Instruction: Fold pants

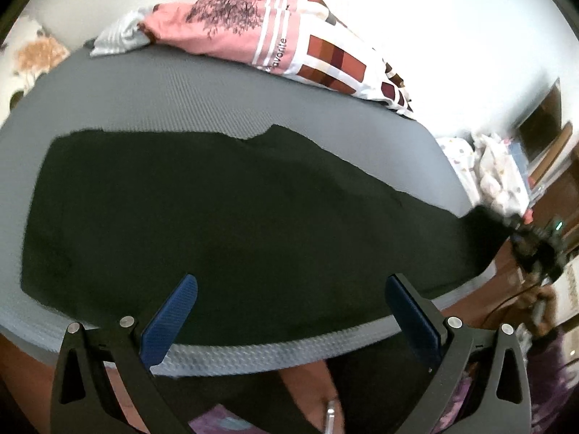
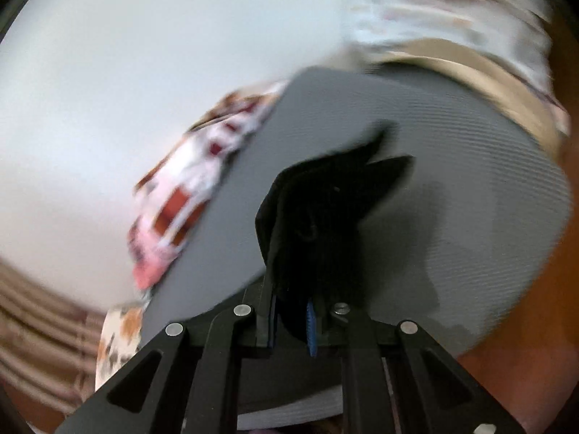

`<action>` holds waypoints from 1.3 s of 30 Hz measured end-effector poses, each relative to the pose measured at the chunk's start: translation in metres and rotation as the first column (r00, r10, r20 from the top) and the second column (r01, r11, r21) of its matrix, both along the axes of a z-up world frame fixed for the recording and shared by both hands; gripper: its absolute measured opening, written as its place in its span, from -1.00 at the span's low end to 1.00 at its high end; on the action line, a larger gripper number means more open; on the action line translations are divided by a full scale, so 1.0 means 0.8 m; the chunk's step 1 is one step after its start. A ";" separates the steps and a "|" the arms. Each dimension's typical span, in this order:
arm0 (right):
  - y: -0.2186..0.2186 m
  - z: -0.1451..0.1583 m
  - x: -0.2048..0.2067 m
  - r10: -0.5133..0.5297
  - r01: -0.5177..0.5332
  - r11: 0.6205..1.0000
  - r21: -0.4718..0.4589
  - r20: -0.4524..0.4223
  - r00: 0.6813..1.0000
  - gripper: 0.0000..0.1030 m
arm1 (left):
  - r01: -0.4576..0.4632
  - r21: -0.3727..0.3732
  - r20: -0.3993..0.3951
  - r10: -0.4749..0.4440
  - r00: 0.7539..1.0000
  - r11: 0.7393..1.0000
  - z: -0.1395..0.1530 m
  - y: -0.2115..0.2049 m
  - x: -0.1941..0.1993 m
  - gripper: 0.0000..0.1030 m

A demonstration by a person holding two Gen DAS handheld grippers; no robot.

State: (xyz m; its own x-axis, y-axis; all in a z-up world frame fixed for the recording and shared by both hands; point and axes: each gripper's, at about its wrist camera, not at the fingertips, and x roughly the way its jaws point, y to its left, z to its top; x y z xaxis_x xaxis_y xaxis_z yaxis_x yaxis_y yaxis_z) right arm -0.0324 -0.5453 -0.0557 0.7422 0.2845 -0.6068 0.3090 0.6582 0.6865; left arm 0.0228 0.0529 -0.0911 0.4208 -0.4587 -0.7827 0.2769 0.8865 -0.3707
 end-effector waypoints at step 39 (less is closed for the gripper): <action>0.273 -0.044 0.083 0.517 -0.518 0.855 0.022 0.035 0.855 -0.01 | -0.025 -0.085 -0.150 0.012 0.989 0.996 -0.040 0.010 0.008 0.99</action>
